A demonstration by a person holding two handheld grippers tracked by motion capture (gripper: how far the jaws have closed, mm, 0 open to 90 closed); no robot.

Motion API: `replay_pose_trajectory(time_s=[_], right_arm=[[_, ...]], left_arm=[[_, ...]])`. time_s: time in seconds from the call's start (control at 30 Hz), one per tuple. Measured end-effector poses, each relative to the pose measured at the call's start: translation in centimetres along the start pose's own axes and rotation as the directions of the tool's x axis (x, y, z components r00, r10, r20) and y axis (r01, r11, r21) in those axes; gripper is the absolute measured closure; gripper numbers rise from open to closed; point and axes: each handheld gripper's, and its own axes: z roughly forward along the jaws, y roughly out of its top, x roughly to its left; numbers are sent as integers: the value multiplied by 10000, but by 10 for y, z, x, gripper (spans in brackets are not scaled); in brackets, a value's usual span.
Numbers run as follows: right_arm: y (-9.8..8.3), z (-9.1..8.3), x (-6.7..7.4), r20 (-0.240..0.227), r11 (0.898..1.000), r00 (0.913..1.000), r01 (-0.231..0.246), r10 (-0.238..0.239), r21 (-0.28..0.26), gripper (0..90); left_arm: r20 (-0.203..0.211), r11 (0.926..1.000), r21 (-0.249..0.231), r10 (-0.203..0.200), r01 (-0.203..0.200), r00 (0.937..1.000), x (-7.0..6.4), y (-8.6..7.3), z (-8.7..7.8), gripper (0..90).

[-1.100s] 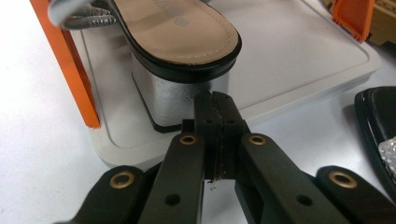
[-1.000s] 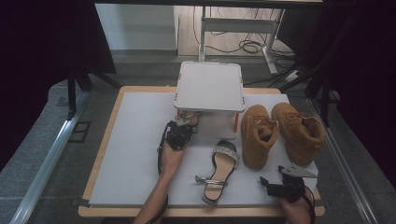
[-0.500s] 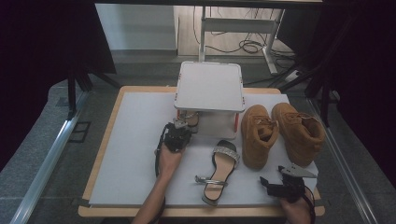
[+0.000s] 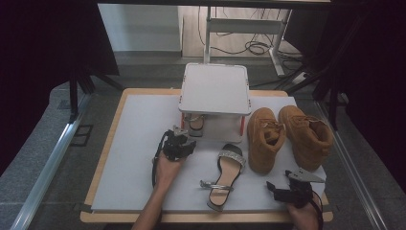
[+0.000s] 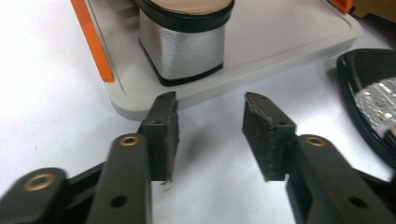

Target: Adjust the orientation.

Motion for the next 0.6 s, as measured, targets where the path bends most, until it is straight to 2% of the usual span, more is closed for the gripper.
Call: replay_pose_trajectory(time_s=[0.2, 0.37, 0.47, 0.6], right_arm=[[0, 0, 0, -1, 10000, 10000, 0, 0, 6, 98], [0, 0, 0, -4, 10000, 10000, -7, 7, 11, 98], [0, 0, 0, -2, 10000, 10000, -10, 10, 12, 98], [0, 0, 0, -2, 10000, 10000, -11, 11, 11, 98]], left_arm=[[173, 9991, 18, 425, -426, 9989, -5, -6, -8, 478], [683, 9982, 103, 583, -592, 9960, -7, -12, -14, 422], [904, 9973, 198, 680, -700, 9936, -9, -17, -17, 428], [837, 9944, 226, 1013, -1035, 9913, -12, -25, -22, 460]])
